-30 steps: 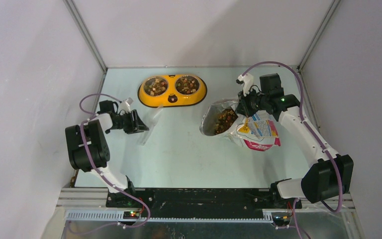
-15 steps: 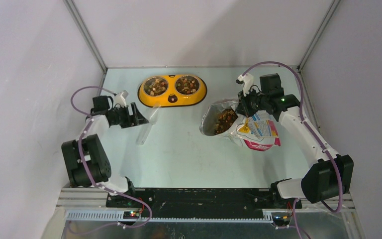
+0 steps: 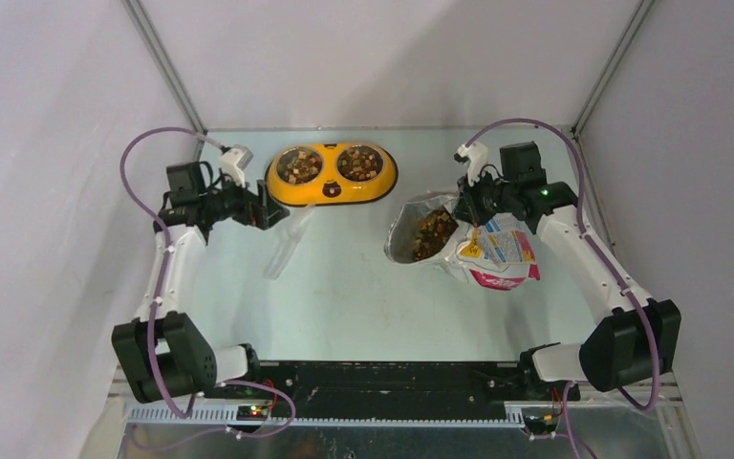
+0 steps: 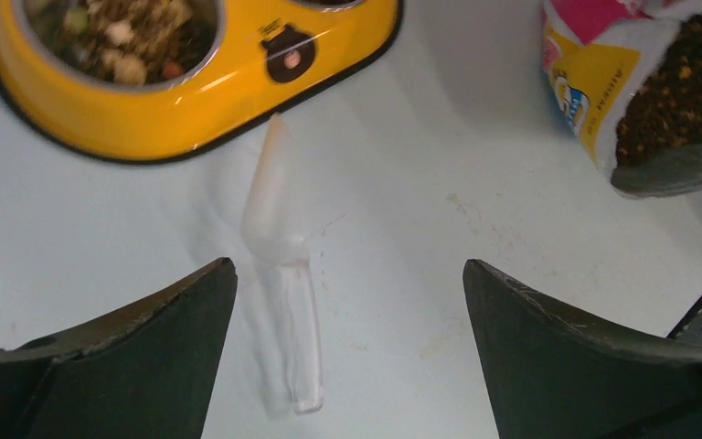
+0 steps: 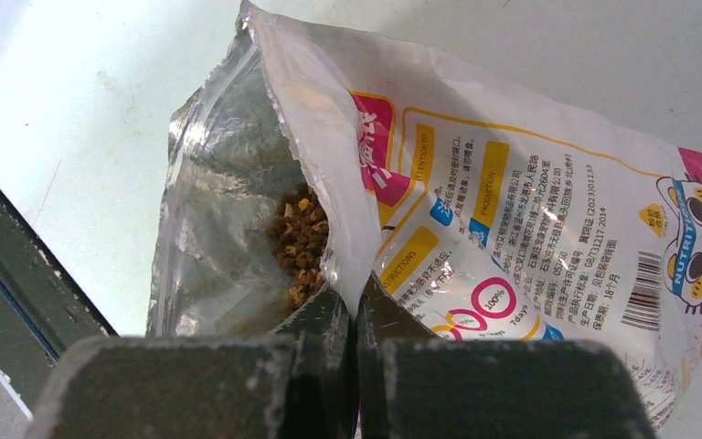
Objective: Serve the pet food
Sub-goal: Place the spatula at the center of the board, then close the pet food bag at the center of the board.
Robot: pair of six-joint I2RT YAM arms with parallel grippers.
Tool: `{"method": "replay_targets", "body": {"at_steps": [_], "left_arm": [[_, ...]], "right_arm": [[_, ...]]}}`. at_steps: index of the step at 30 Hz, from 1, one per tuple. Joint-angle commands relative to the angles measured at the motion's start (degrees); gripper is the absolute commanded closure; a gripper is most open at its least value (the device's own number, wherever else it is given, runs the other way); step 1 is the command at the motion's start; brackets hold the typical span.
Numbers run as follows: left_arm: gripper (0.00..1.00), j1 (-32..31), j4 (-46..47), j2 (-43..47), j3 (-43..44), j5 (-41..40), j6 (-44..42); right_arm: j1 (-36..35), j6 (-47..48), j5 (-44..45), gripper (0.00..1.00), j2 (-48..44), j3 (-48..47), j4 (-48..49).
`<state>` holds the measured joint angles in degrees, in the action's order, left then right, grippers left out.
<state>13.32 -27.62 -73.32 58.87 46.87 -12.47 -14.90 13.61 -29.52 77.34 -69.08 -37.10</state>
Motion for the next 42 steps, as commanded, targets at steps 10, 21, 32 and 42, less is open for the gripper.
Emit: {"method": "replay_targets", "body": {"at_steps": [10, 21, 32, 42], "left_arm": [[0.0, -23.97, 0.86, 1.75, 7.27, -13.25, -19.28], [0.0, -37.24, 7.61, 2.83, 0.12, -9.08, -32.75], [0.0, -48.23, 11.25, -2.57, 3.24, -10.38, -37.07], [0.13, -55.14, 3.9, -10.25, 10.35, -10.82, -40.57]], "right_arm": [[0.15, 1.77, -4.17, 1.0, -4.32, -0.29, -2.04], [0.43, 8.05, -10.12, 1.0, -7.93, -0.27, -7.35], [1.12, 13.23, -13.91, 1.0, -10.22, -0.31, -14.54], [2.94, 14.25, -14.76, 1.0, -11.73, -0.27, -15.8]]}}
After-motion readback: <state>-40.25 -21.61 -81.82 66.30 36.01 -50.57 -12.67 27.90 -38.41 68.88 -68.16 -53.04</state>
